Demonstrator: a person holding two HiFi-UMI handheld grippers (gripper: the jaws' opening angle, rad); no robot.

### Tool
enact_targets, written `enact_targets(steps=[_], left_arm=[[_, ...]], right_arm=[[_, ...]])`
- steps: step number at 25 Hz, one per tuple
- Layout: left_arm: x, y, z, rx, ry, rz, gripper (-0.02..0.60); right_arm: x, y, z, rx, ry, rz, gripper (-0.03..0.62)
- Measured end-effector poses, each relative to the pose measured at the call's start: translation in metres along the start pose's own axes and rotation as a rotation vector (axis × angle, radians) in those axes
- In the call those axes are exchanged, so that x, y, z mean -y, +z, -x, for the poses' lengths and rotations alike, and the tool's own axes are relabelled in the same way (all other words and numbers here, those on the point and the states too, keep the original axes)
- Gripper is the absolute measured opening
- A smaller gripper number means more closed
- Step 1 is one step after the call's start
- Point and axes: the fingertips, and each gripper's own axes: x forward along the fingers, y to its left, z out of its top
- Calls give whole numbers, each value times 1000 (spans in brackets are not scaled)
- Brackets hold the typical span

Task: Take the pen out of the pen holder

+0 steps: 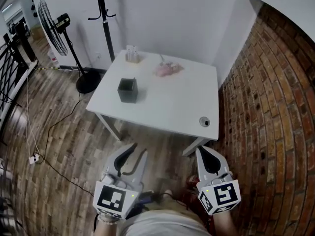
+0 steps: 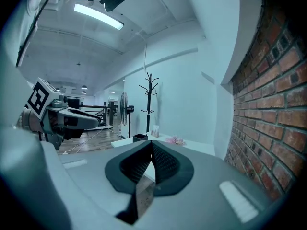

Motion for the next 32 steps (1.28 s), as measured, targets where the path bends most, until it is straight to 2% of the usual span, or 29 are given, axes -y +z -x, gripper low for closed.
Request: enact_targets(steps=[17,32], left_arm=[[-33,-7,36,8,-3,-18,97],[-52,-20,54,0,62,1,97]], right_arm=[[-50,2,-11,13,-5,-4,5],[-71,-2,-29,8,62,9,5]])
